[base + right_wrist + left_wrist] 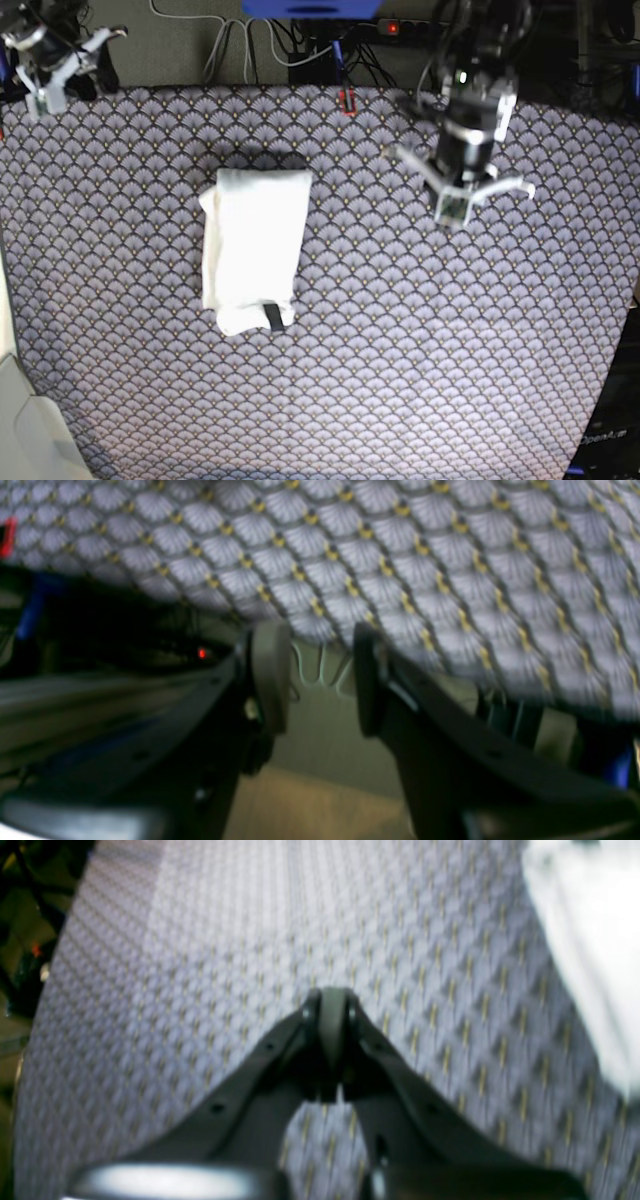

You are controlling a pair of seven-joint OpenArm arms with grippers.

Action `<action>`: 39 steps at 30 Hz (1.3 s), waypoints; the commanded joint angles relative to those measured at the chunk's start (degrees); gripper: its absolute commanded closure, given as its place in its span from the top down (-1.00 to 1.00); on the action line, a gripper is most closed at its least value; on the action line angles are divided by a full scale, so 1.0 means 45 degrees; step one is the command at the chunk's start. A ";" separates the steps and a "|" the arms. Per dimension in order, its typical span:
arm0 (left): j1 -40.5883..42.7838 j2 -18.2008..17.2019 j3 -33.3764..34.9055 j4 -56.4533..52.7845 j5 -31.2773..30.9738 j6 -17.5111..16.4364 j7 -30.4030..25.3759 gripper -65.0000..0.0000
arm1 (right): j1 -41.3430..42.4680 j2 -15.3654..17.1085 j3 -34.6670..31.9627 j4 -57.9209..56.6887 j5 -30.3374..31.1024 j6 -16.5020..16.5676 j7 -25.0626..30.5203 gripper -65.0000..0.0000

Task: Fold the T-shirt properly

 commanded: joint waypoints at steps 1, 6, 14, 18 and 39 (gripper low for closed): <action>0.0730 -0.0175 -0.0153 0.0470 0.0083 -0.0028 -0.0297 -0.99 | -0.0286 -0.0003 0.0477 0.0195 0.0127 0.0037 0.0223 -0.40; 0.4383 -0.0273 -0.0876 0.0392 0.0083 -0.0028 -0.0336 -0.99 | -0.0989 -0.0570 0.1766 0.0117 0.0127 0.0037 0.0223 -0.40; 0.7098 -0.0371 -0.1150 -0.0077 0.0064 0.0070 -0.0942 -0.99 | -0.1224 -0.1664 0.1493 -0.0762 -0.3741 0.0037 0.1610 -0.40; 0.7196 -0.0038 -0.1110 -0.1894 -0.0464 0.0070 -0.1001 -0.99 | -0.0657 -0.2211 0.1102 -0.2930 -0.6534 0.0037 0.3798 -0.40; -0.0794 0.2130 0.0472 -1.8207 -0.4078 0.0070 -0.5631 -0.99 | 0.5575 0.0446 -0.5208 -2.0689 -0.7648 0.0037 1.1847 -0.40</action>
